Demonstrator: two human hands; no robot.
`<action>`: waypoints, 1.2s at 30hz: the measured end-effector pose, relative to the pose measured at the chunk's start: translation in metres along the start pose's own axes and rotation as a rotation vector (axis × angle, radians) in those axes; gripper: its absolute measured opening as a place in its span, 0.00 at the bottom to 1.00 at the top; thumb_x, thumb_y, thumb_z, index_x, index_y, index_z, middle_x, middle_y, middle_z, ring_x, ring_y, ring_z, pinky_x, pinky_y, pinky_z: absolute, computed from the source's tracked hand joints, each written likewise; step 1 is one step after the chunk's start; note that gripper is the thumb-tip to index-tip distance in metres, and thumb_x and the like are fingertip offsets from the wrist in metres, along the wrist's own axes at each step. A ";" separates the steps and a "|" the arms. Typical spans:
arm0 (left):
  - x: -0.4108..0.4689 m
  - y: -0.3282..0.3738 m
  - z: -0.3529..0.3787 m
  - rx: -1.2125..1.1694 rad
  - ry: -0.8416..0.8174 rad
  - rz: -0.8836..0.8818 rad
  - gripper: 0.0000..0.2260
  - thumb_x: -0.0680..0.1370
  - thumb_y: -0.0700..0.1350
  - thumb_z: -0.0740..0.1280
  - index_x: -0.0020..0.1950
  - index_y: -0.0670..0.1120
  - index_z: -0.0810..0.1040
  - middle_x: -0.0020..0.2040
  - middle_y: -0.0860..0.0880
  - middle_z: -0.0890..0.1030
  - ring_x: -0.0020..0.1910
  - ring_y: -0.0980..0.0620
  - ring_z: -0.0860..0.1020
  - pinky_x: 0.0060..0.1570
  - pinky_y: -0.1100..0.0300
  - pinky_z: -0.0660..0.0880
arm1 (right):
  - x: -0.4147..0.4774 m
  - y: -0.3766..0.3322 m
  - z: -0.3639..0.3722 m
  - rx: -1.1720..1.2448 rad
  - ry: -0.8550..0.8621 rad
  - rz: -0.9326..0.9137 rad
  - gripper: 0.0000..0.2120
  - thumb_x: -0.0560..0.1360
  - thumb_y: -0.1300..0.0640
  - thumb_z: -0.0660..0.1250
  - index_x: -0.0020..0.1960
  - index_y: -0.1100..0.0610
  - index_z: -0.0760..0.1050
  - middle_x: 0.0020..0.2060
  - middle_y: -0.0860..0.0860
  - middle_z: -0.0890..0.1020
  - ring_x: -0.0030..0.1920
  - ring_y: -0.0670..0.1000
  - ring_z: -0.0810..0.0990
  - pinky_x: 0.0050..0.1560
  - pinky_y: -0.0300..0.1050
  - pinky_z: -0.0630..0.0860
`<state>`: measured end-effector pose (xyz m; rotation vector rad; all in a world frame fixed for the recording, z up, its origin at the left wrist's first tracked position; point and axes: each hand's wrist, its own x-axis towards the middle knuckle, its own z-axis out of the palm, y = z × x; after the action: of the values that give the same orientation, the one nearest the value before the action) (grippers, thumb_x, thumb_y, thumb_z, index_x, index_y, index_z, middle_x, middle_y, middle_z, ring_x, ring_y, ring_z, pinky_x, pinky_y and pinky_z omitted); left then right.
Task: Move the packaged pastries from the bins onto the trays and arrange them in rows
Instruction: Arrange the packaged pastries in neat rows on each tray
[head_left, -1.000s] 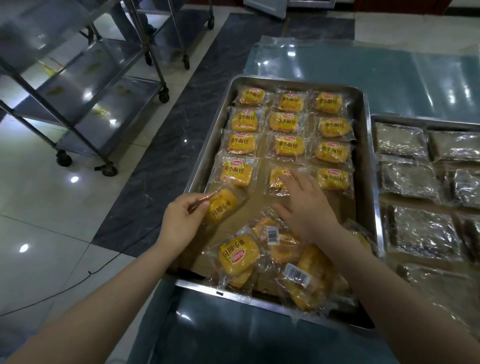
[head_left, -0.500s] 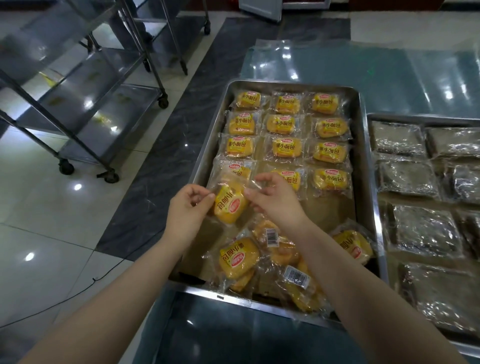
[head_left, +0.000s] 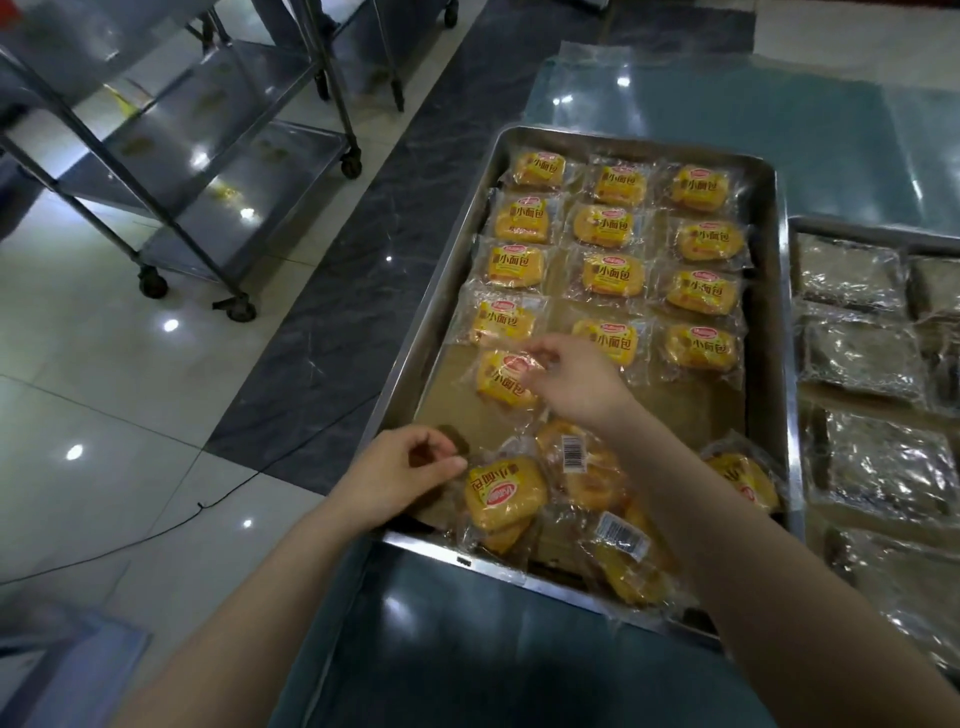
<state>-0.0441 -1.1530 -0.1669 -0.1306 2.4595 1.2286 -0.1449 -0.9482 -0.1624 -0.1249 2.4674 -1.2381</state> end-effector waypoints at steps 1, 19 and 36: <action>-0.003 -0.003 0.000 -0.009 0.006 0.015 0.07 0.72 0.52 0.70 0.47 0.51 0.79 0.43 0.55 0.81 0.42 0.60 0.79 0.48 0.59 0.75 | 0.002 -0.003 0.004 -0.013 -0.010 -0.040 0.21 0.74 0.57 0.69 0.67 0.49 0.72 0.61 0.46 0.78 0.53 0.45 0.78 0.49 0.41 0.77; -0.008 -0.006 0.000 -0.328 0.274 -0.097 0.10 0.72 0.37 0.71 0.49 0.45 0.74 0.48 0.42 0.81 0.47 0.44 0.79 0.51 0.49 0.76 | -0.087 0.038 -0.027 -0.332 -0.182 0.086 0.40 0.65 0.37 0.72 0.72 0.44 0.60 0.62 0.46 0.75 0.57 0.49 0.76 0.57 0.53 0.76; -0.001 0.015 -0.030 -0.035 0.232 0.036 0.11 0.74 0.37 0.67 0.50 0.52 0.79 0.47 0.54 0.81 0.47 0.57 0.78 0.43 0.60 0.76 | -0.083 0.028 -0.029 -0.253 0.307 0.082 0.33 0.68 0.49 0.76 0.68 0.47 0.64 0.61 0.48 0.78 0.58 0.53 0.77 0.63 0.61 0.70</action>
<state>-0.0557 -1.1676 -0.1391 -0.2523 2.6473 1.3391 -0.0768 -0.8890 -0.1443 0.1077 2.8546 -0.9671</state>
